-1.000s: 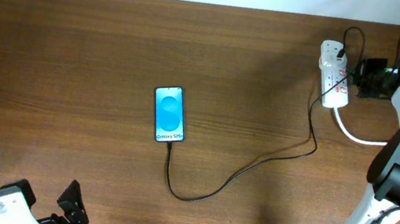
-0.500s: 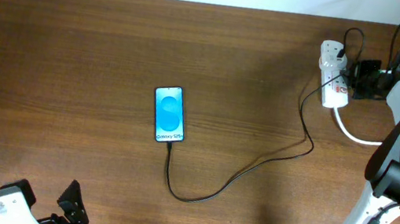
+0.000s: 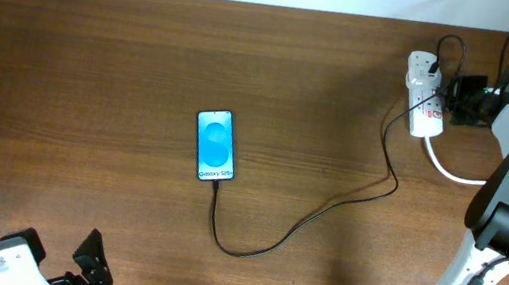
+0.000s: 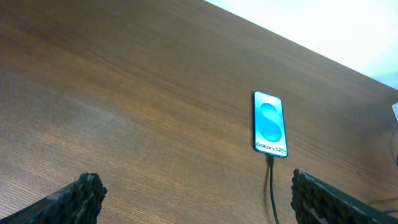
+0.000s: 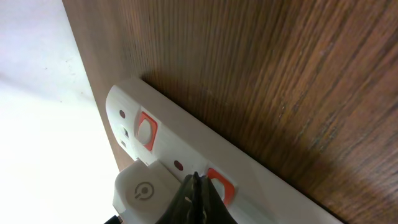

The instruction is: Plug charger to phone and switch on socket

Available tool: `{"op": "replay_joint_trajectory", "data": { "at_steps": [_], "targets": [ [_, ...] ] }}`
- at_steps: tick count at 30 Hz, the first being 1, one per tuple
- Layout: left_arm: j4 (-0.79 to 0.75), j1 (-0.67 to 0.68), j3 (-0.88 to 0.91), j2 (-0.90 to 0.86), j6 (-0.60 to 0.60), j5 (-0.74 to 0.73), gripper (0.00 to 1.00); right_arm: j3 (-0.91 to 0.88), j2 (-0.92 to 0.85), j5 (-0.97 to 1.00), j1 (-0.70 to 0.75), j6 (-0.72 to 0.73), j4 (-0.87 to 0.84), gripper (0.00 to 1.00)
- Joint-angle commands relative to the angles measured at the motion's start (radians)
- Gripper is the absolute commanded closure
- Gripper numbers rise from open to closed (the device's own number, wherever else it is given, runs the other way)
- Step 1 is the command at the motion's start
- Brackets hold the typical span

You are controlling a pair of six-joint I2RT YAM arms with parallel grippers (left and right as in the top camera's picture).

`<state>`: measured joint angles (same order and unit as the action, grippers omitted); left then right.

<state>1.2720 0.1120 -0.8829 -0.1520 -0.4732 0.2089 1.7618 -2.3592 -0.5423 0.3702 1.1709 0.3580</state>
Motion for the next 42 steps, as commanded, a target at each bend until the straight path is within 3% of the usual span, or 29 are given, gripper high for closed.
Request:
{"op": "replay_joint_trajectory", "data": {
  "at_steps": [1,17,28,42],
  "targets": [
    [-0.002,0.002,0.004,0.009,-0.012,-0.007,0.01,0.016,-0.023,-0.046,-0.057,-0.003,0.012,0.96],
    [-0.002,0.002,0.004,0.009,-0.012,-0.007,0.01,0.015,-0.023,0.032,-0.063,-0.003,0.135,0.96],
    [-0.002,0.002,0.004,0.009,-0.012,-0.007,0.01,0.043,-0.009,0.059,-0.050,-0.100,0.152,0.96],
    [-0.002,0.002,0.004,0.009,-0.012,-0.007,0.01,0.221,0.148,0.336,0.068,-0.288,0.525,0.96]
  ]
}}
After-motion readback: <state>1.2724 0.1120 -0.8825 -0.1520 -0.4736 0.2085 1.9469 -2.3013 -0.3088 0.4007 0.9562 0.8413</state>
